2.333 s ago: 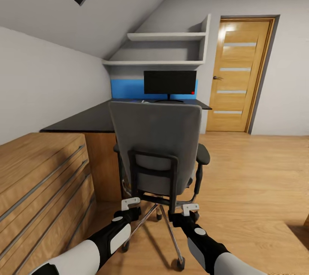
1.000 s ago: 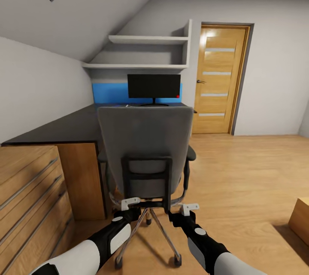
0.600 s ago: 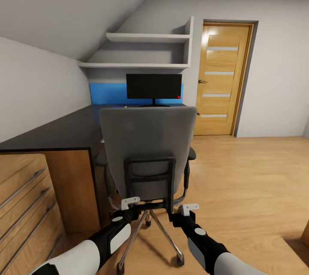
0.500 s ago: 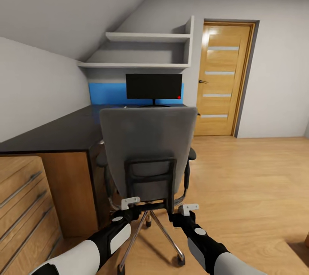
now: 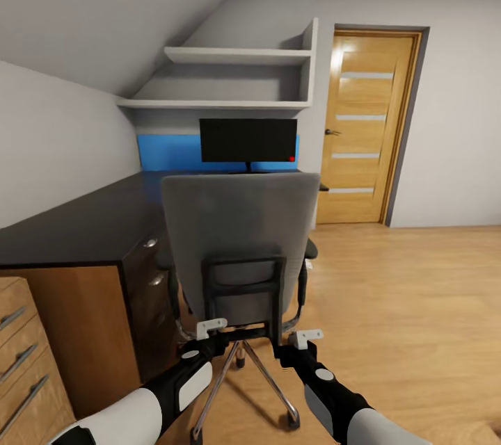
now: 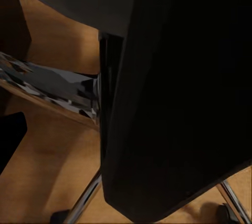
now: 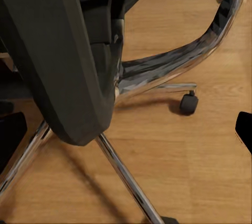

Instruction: In the bedroom, organize the workspace by keeping the computer under the desk, ensuring the monitor is on the desk, placing the keyboard on the desk next to the monitor, placing the mouse on the desk next to the keyboard, moving the folder from the swivel chair onto the desk next to the mouse, stacking the notebook on top of the folder with the pen on top of the notebook, and positioning the swivel chair next to the desk.

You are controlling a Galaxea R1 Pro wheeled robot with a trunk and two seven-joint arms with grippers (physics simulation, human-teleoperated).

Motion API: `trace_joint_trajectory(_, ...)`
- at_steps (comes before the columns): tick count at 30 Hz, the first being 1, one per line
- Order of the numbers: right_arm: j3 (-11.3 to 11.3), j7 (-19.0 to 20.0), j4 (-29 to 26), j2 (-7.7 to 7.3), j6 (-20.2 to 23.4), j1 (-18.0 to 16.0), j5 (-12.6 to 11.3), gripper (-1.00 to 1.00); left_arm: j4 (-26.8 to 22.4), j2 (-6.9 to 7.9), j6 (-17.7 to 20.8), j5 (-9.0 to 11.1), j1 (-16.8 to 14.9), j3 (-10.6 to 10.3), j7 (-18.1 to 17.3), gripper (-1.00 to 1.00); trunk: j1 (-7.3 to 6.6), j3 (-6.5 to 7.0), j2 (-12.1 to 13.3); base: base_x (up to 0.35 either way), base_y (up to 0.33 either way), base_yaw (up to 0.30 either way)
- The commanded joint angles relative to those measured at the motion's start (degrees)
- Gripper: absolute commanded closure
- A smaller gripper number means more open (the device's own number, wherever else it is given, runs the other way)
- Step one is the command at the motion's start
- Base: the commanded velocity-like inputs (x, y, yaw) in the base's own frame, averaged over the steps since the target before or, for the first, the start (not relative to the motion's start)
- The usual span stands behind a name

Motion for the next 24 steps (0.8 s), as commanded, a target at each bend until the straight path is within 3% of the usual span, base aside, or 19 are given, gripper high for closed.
trace_joint_trajectory(1, 0.45, -0.07, 0.07, -0.03, -0.25, -0.05, -0.58, -1.0, 0.01, 0.03, -0.25, 0.98, -0.06, -0.63, 0.32, -1.0, 0.03, -0.06, -0.01, 0.323, -0.135, 0.0)
trace_joint_trajectory(24, 0.45, -0.07, 0.07, -0.03, -0.26, -0.05, -0.47, -1.0, 0.01, 0.03, -0.43, 0.98, -0.06, -0.63, 0.32, -1.0, 0.03, -0.06, -0.01, 0.321, -0.154, 0.0)
